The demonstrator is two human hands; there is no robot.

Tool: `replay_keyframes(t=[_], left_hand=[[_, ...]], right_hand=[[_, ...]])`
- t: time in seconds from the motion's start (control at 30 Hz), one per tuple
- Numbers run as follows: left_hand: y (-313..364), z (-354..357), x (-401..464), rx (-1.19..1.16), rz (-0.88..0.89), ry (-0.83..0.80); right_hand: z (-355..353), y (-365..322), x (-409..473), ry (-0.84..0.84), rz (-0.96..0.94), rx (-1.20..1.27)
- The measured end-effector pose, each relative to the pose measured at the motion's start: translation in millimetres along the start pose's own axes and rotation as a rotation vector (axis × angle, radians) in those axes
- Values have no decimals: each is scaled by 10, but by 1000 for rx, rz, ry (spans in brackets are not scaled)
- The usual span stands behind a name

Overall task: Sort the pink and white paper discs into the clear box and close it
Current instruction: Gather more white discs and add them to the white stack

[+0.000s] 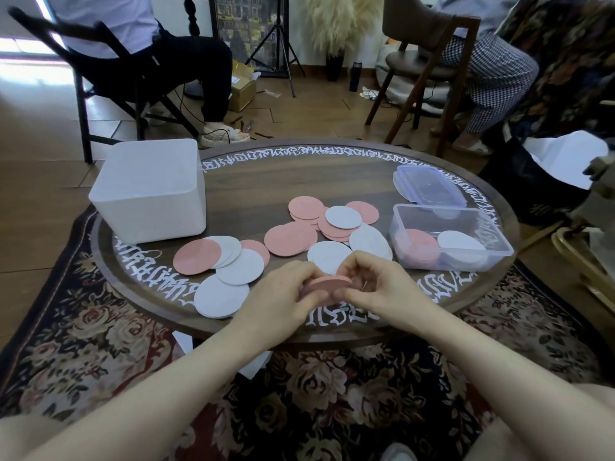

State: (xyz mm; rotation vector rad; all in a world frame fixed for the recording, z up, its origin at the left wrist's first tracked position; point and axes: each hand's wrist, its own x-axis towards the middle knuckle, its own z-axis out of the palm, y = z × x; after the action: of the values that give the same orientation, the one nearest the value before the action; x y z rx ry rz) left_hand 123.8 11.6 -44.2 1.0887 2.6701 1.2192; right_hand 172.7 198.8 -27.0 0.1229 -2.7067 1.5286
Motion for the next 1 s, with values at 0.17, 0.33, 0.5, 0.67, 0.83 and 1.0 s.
replay_keyframes(t=[0.17,0.33,0.5,0.67,0.83,1.0], left_hand=[[-8,-17,28,-27,-35,26],[-30,22,-18,77,27,-6],[-23,13,6,81,4,38],[-26,11,4,53,-31,22],[10,0,5,-58,-117,34],[63,-30,10,-95,-152,3]], right_hand=[[-35,5,18,3,14,23],[-12,12,-35,-79,30,4],[-54,3,-42,-64,35,-5],[-41,-10,-53,-41,32,-24],[-55,-22,-57,-23,53,-19],[-234,-122,-3,46,114,144]])
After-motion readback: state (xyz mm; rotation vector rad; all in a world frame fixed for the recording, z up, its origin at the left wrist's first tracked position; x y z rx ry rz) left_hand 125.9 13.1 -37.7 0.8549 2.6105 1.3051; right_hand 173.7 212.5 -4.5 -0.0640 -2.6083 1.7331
